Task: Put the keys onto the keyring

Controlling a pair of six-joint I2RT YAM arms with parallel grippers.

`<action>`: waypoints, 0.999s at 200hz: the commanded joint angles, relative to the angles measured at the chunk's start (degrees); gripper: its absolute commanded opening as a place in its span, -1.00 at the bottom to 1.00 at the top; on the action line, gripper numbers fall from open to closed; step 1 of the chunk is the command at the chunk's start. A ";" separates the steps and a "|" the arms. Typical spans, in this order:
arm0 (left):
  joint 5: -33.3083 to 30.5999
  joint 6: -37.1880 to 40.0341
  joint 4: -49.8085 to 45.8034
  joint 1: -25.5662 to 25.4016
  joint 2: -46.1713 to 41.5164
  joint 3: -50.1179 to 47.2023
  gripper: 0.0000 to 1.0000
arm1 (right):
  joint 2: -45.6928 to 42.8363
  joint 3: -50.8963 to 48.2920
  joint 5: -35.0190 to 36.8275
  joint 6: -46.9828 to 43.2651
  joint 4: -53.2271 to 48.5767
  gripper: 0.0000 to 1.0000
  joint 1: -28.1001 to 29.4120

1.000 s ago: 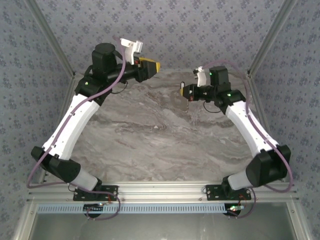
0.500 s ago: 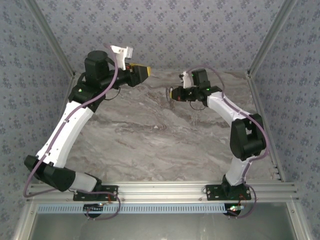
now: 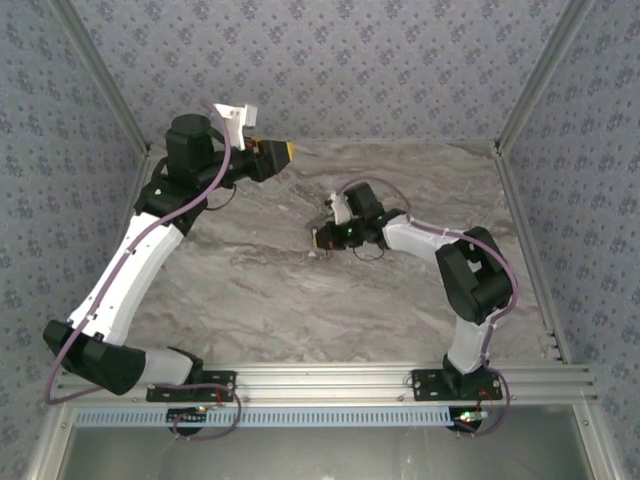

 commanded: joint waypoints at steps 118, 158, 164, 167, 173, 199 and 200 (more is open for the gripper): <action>-15.64 1.09 8.04 -0.41 -12.65 -18.11 0.70 | -32.84 -10.10 8.02 0.62 -15.38 1.00 -5.19; -32.45 10.43 18.70 -1.12 -21.23 -34.81 0.95 | -41.37 -10.84 25.81 -3.28 -18.82 1.00 -14.48; -34.56 11.42 19.66 -1.02 -22.00 -37.26 0.95 | -42.15 -12.06 30.49 -4.31 -17.17 1.00 -15.33; -35.43 11.98 20.10 -0.97 -22.23 -38.39 0.95 | -42.57 -12.54 32.51 -4.72 -16.30 1.00 -15.72; -36.77 13.21 20.87 -0.81 -22.55 -40.42 0.95 | -43.12 -14.18 37.76 -5.39 -14.39 1.00 -16.50; -43.45 16.27 23.63 0.85 -22.22 -48.07 0.95 | -44.74 -24.23 50.26 -10.88 1.85 1.00 -22.14; -43.66 16.38 23.97 0.96 -22.23 -48.25 0.95 | -44.72 -24.58 50.59 -11.16 2.33 1.00 -22.39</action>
